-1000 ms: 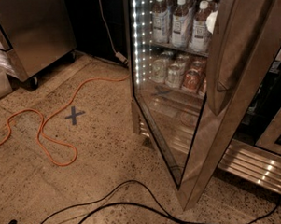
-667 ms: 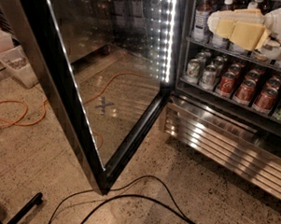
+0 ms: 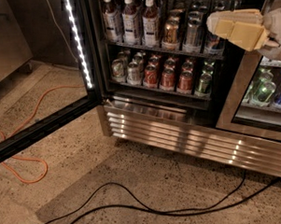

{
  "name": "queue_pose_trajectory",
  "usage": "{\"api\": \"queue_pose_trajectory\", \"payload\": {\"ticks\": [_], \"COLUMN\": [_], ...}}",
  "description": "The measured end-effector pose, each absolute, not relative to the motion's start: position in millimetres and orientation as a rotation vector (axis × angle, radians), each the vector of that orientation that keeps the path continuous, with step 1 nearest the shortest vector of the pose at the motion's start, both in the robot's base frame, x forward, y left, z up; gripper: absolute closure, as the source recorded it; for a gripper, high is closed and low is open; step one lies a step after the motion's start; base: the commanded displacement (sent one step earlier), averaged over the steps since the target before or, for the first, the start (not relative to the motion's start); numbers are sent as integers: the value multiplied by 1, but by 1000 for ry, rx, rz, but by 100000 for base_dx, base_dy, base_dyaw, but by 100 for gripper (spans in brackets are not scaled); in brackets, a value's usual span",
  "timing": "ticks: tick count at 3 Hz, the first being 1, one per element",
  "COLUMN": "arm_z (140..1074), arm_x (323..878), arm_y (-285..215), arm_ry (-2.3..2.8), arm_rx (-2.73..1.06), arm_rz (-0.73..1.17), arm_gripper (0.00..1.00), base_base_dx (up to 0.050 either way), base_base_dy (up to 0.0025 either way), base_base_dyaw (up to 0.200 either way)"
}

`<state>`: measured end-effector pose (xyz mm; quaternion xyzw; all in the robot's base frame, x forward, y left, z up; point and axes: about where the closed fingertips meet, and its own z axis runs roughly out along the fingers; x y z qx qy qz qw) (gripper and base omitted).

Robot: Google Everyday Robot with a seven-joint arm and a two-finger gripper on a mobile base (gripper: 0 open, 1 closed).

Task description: Open left fridge door

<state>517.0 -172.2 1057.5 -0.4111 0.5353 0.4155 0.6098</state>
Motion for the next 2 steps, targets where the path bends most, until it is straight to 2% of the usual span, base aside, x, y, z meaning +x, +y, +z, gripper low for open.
{"api": "queue_pose_trajectory", "payload": {"ticks": [1,2], "arm_z": [1057,1057], "arm_x": [517,517], "arm_y": [-172,-172], "arm_ry": [1236,1236], "arm_rx": [-949,-949], "arm_rz": [959,959], "arm_gripper": [100,100], "base_base_dx": [-1,0], "base_base_dy": [3,0], "base_base_dyaw": [-19018,0]}}
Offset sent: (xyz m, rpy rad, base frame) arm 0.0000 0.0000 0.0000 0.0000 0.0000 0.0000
